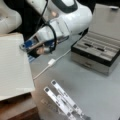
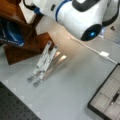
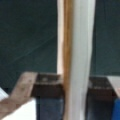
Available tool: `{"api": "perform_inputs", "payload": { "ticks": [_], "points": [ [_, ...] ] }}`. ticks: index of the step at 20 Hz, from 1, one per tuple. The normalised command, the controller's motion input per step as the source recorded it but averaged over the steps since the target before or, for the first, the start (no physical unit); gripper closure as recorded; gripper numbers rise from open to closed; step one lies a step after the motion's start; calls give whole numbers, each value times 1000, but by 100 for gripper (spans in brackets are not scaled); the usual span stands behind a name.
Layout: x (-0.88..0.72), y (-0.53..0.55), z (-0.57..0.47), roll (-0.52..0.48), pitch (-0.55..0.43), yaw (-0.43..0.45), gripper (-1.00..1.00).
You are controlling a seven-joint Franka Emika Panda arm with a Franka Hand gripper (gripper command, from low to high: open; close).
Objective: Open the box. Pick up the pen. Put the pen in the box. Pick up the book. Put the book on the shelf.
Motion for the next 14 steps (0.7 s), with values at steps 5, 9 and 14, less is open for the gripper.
{"api": "perform_inputs", "payload": {
  "ticks": [5, 9, 14],
  "points": [
    [-382, -265, 91, 14, 49, 377, 100],
    [-436, -201, 111, 90, 33, 352, -100],
    [-346, -102, 165, 112, 47, 290, -100]
  ]
}}
